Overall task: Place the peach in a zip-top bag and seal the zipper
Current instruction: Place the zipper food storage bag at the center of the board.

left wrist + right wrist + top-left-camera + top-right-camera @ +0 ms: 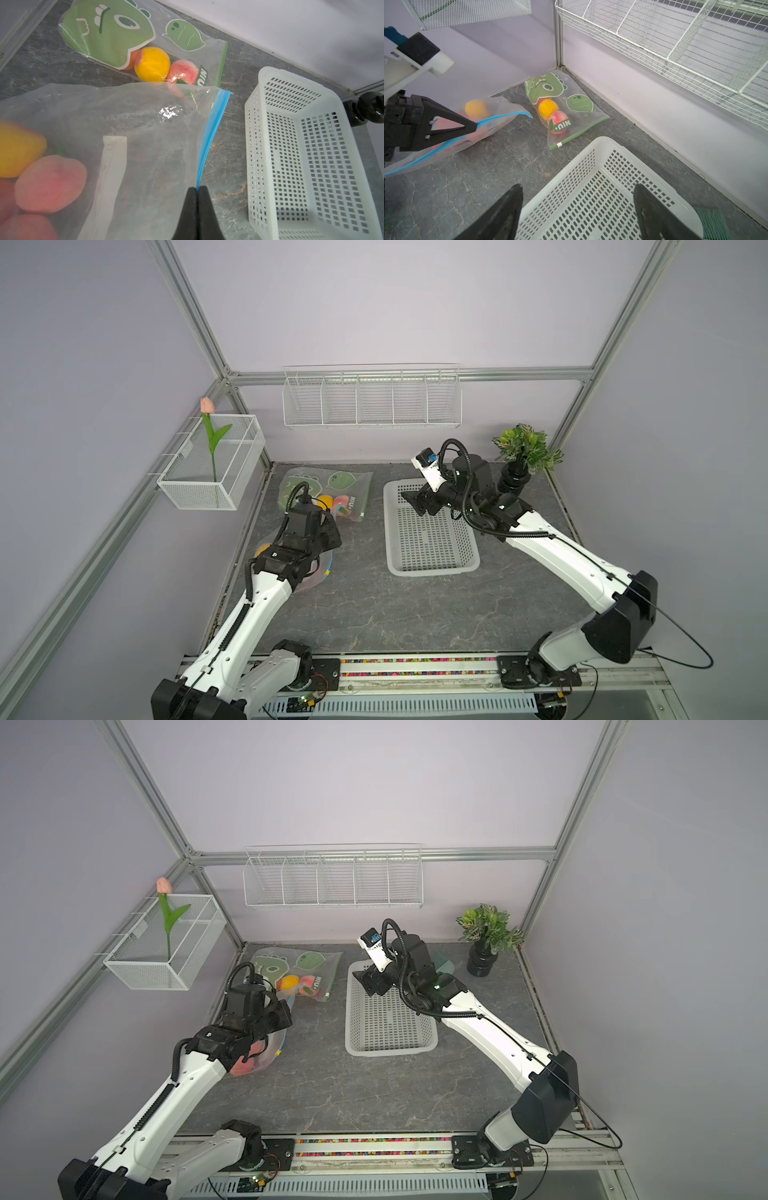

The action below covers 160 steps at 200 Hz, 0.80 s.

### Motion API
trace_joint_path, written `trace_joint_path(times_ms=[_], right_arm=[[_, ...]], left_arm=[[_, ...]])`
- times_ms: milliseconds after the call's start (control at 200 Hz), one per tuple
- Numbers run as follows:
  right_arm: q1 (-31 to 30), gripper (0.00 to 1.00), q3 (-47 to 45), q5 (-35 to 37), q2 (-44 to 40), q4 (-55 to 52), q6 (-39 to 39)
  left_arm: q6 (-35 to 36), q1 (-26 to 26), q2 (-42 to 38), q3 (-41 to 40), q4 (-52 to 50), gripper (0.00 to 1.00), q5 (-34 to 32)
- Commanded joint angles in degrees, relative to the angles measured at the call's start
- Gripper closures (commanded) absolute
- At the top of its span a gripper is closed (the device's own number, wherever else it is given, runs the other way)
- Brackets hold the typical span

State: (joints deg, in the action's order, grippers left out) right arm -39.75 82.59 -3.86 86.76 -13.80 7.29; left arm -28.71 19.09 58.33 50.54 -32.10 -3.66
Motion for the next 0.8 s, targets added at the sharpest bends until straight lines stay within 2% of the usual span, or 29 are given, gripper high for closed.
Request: trace_joint_path(times_ms=[0, 255, 480, 795], right_arm=[[0.41, 0.14, -1.42, 0.42, -1.77, 1.93, -0.87], [0.71, 0.14, -1.73, 0.54, -1.98, 1.84, -0.68], [1.13, 0.14, -2.17, 0.42, -1.95, 2.10, -0.93], [1.59, 0.14, -1.92, 0.06, -1.60, 2.06, -0.92]], left_arm=[[-2.88, 0.65, 1.31, -1.24, 4.47, 1.00, 1.81], [0.52, 2.13, 9.13, -0.89, 6.06, 1.00, 2.18], [4.58, 6.01, 15.39, 0.55, 7.27, 1.00, -2.62], [9.07, 8.68, 24.18, 2.47, 8.82, 1.00, -2.01]])
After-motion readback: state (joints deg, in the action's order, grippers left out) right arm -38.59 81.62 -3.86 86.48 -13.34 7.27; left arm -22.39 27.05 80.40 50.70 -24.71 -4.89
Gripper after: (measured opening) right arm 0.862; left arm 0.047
